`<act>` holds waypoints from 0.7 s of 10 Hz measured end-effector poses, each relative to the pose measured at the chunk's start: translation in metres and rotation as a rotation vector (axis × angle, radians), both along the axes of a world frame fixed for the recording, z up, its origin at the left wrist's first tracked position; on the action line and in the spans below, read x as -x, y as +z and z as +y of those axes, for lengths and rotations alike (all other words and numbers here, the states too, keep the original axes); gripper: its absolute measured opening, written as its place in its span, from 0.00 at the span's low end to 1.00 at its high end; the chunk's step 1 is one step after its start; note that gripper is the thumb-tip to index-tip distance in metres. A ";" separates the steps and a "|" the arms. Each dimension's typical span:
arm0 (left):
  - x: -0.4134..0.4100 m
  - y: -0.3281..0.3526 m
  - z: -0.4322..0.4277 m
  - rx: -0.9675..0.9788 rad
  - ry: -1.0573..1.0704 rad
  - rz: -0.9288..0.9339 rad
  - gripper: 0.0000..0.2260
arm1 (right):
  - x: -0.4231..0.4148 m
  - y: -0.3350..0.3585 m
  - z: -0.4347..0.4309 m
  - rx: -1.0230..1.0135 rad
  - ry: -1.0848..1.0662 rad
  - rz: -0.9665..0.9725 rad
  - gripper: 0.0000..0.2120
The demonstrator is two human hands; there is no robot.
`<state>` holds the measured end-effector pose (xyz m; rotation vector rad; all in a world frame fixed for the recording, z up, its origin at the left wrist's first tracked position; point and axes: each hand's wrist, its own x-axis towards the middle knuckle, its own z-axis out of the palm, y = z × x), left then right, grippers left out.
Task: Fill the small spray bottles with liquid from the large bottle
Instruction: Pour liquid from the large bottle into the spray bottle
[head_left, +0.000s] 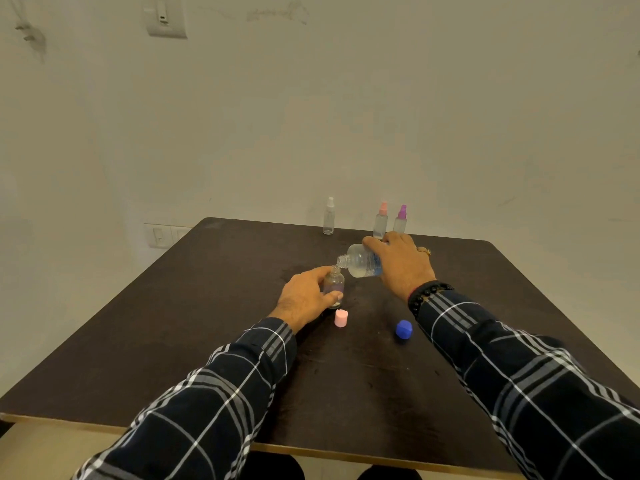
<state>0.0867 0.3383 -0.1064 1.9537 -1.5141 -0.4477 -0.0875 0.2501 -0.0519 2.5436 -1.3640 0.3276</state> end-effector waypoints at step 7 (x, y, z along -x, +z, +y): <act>-0.002 -0.002 -0.002 0.005 -0.006 0.002 0.29 | 0.000 0.001 -0.001 0.014 0.011 0.010 0.32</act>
